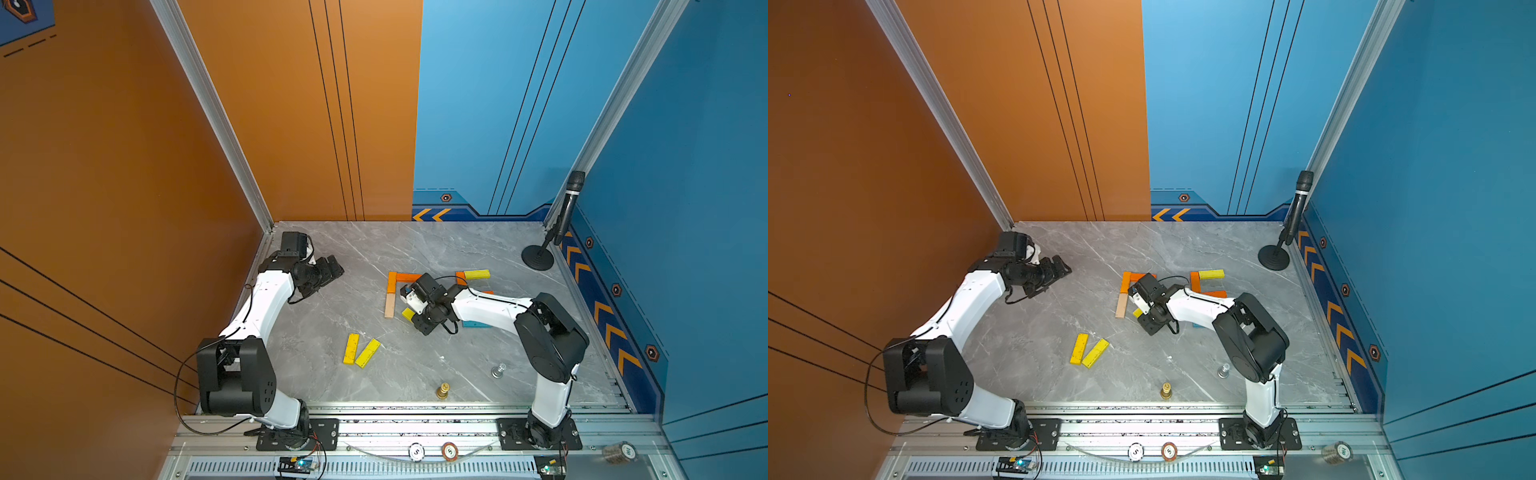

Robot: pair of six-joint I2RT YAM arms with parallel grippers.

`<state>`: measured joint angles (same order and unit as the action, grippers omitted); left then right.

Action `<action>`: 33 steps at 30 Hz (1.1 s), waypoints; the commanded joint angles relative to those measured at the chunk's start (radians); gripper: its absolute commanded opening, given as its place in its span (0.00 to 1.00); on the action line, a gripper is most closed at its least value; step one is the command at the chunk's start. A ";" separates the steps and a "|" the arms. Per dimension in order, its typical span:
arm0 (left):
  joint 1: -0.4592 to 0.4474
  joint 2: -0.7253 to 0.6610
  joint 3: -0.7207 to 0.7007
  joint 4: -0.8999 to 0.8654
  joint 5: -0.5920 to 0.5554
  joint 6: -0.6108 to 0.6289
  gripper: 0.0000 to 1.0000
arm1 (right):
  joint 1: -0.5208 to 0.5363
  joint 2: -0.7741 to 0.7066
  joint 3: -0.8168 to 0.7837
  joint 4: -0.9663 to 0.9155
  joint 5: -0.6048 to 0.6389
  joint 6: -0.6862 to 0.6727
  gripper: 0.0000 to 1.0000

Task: Assemble the number 6 with building blocks
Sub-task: Assemble the building block at the center of the board.

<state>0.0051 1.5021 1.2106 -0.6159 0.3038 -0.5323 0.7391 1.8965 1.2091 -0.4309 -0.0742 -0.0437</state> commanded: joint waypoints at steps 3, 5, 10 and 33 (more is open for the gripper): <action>-0.007 0.009 -0.017 0.013 0.032 0.001 0.94 | 0.002 0.047 0.073 -0.006 0.042 -0.013 0.27; -0.007 0.009 -0.016 0.012 0.035 0.001 0.94 | 0.002 0.061 0.090 -0.018 0.059 -0.027 0.28; -0.007 0.009 -0.017 0.013 0.034 0.000 0.94 | 0.002 0.082 0.136 -0.059 0.117 -0.065 0.47; -0.010 0.017 -0.019 0.018 0.037 -0.003 0.94 | -0.029 0.008 0.055 -0.032 0.154 0.018 0.57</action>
<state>0.0006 1.5135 1.2102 -0.5964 0.3187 -0.5327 0.7166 1.9167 1.2499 -0.4595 0.0399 -0.0509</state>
